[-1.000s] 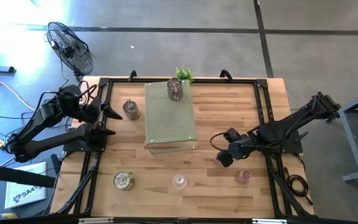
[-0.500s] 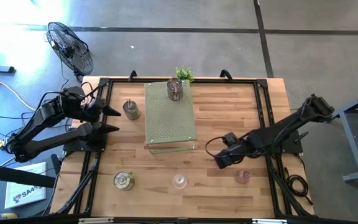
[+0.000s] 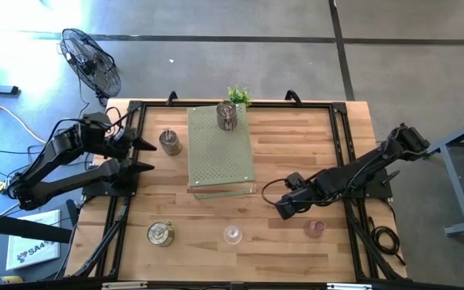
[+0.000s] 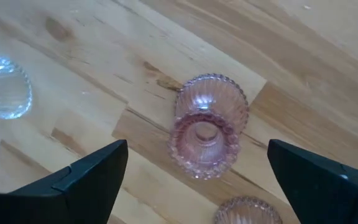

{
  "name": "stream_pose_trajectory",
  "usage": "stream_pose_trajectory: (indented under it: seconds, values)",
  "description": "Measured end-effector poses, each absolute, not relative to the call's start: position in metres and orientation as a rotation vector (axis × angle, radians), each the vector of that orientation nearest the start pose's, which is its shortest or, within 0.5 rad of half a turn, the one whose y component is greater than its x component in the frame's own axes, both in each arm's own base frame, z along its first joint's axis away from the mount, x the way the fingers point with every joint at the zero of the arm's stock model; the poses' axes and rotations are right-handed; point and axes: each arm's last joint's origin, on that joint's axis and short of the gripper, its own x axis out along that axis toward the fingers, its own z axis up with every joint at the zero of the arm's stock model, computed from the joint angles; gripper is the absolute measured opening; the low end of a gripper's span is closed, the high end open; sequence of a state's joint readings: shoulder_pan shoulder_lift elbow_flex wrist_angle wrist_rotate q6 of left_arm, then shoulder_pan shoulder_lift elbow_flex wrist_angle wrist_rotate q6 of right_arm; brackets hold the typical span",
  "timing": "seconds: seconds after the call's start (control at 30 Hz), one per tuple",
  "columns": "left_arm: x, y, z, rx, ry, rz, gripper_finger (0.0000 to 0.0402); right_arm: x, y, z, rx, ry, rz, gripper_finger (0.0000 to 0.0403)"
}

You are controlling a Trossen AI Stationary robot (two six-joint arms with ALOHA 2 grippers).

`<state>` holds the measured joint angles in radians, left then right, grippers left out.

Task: Pick & Place candle stick holders
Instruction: Put the top pink candle holder on the shelf

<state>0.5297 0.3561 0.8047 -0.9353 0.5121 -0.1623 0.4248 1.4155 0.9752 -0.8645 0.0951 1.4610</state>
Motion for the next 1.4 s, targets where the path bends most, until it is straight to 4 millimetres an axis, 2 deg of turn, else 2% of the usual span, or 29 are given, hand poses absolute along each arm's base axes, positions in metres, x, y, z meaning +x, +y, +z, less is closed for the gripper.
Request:
stream_pose_trajectory:
  seconds: [0.37,0.73,1.1,1.4]
  values:
    - [0.0492,0.0125,0.3109,-0.4,0.437,0.055,0.0397,0.2357,0.1034,0.2227,0.939,1.128,-0.619,0.0382]
    - [0.0484,0.0133,0.3092,-0.4,0.454,0.097,0.0397,0.2383,0.1012,0.224,0.753,1.067,-0.56,0.0383]
    - [0.0483,0.0136,0.3089,-0.398,0.456,0.111,0.0397,0.2391,0.1001,0.2244,0.684,1.041,-0.552,0.0381]
    - [0.048,0.0134,0.3082,-0.395,0.465,0.11,0.0397,0.2358,0.1009,0.223,0.737,1.111,-0.551,0.0381]
